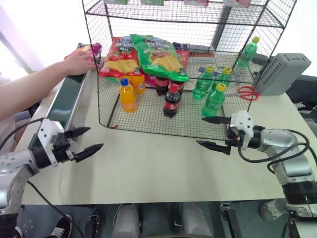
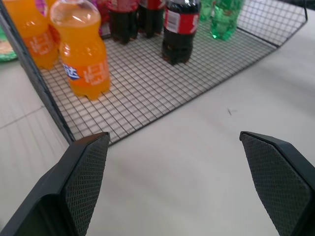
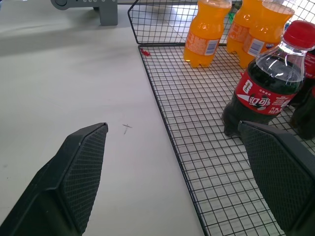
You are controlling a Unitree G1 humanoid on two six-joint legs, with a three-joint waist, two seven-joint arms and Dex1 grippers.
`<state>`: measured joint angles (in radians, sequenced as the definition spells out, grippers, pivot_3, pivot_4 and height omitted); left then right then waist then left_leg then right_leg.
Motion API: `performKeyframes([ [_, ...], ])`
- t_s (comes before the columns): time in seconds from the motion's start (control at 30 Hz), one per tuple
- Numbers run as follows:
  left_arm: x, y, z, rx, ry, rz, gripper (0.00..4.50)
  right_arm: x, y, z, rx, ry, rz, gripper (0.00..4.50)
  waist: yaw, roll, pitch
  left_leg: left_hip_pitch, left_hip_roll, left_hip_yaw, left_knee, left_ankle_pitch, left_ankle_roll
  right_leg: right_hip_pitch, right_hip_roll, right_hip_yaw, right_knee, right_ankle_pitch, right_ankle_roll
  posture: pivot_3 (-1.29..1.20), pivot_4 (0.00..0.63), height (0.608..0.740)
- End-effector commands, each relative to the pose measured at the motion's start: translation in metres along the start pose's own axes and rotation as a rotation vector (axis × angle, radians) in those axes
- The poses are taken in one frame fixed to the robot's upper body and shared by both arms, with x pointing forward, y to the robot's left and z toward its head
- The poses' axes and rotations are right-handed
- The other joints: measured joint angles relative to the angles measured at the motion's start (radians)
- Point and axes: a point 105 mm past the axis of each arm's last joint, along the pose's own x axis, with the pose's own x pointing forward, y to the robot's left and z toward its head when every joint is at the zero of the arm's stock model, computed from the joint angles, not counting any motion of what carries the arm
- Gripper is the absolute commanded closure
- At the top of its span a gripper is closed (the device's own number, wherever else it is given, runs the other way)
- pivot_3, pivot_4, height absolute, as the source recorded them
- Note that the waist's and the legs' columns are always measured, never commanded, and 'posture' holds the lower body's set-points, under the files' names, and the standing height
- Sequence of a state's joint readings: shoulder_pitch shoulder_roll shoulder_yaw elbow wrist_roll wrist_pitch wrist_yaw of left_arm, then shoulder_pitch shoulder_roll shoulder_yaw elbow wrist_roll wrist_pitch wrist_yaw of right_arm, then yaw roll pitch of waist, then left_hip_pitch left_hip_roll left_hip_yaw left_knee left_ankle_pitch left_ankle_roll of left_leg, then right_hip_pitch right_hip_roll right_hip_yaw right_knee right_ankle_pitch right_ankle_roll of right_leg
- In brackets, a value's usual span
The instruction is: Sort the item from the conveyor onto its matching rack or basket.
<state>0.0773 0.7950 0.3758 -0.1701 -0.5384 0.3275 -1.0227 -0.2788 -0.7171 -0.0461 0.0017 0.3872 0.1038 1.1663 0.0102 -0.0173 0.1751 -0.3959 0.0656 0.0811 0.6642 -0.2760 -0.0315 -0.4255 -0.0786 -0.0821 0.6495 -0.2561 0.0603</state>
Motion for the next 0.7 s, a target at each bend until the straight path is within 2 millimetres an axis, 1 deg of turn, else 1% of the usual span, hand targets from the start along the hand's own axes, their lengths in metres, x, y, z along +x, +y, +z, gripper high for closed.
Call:
performKeyframes([
  [0.03,-0.004,0.012,0.013,0.105,-0.022,0.092,0.00,0.007,-0.002,0.016,-0.003,-0.073,0.004,0.07,0.000,0.000,0.000,0.000,0.000,0.000,0.000,0.000,0.000,0.000,0.000,0.000,0.000,0.000,0.000,0.00,0.150,0.740],
  [0.13,-0.008,0.022,0.015,0.183,-0.011,0.189,0.00,0.020,0.005,0.025,0.047,-0.137,0.028,0.07,0.000,0.000,0.000,0.000,0.000,0.000,0.000,0.000,0.000,0.000,0.000,0.000,0.000,0.000,0.000,0.00,0.150,0.740],
  [0.23,-0.015,0.025,0.018,0.226,-0.022,0.233,0.00,0.029,0.010,0.028,0.083,-0.165,0.050,0.07,-0.002,0.000,0.000,0.000,0.000,0.000,0.000,0.000,0.000,0.000,0.000,0.000,0.000,0.000,0.000,0.00,0.150,0.740],
  [0.37,-0.036,0.033,0.024,0.299,-0.033,0.322,0.00,0.045,0.023,0.038,0.146,-0.234,0.119,0.07,-0.006,0.000,0.000,0.000,0.001,0.000,0.000,0.000,0.000,0.000,0.000,0.000,0.000,0.000,0.000,0.00,0.150,0.740],
  [0.43,-0.052,0.034,0.017,0.376,0.041,0.341,0.00,0.058,0.026,0.041,0.162,-0.258,0.141,0.07,-0.008,0.000,0.000,0.000,0.001,0.000,0.000,0.000,0.000,0.000,0.000,0.000,0.000,0.000,0.000,0.00,0.150,0.740],
  [0.53,-0.070,0.041,0.016,0.507,0.115,0.417,0.00,0.072,0.031,0.049,0.161,-0.292,0.177,0.07,-0.018,0.000,0.000,0.000,0.001,0.000,0.000,0.000,0.000,0.000,0.000,0.000,0.000,0.000,0.000,0.00,0.150,0.740],
  [0.67,-0.093,0.047,0.013,0.665,0.215,0.495,0.00,0.083,0.037,0.053,0.174,-0.314,0.236,0.07,-0.019,0.000,0.000,0.000,0.001,0.000,0.000,0.000,0.000,0.000,0.000,0.000,0.000,0.000,0.000,0.00,0.150,0.740],
  [0.7,-0.103,0.048,0.007,0.726,0.272,0.523,0.00,0.086,0.042,0.051,0.155,-0.302,0.260,0.07,-0.020,0.000,0.000,0.000,0.001,0.000,0.000,0.000,0.000,0.000,-0.001,0.000,0.000,0.000,0.000,0.00,0.150,0.740],
])
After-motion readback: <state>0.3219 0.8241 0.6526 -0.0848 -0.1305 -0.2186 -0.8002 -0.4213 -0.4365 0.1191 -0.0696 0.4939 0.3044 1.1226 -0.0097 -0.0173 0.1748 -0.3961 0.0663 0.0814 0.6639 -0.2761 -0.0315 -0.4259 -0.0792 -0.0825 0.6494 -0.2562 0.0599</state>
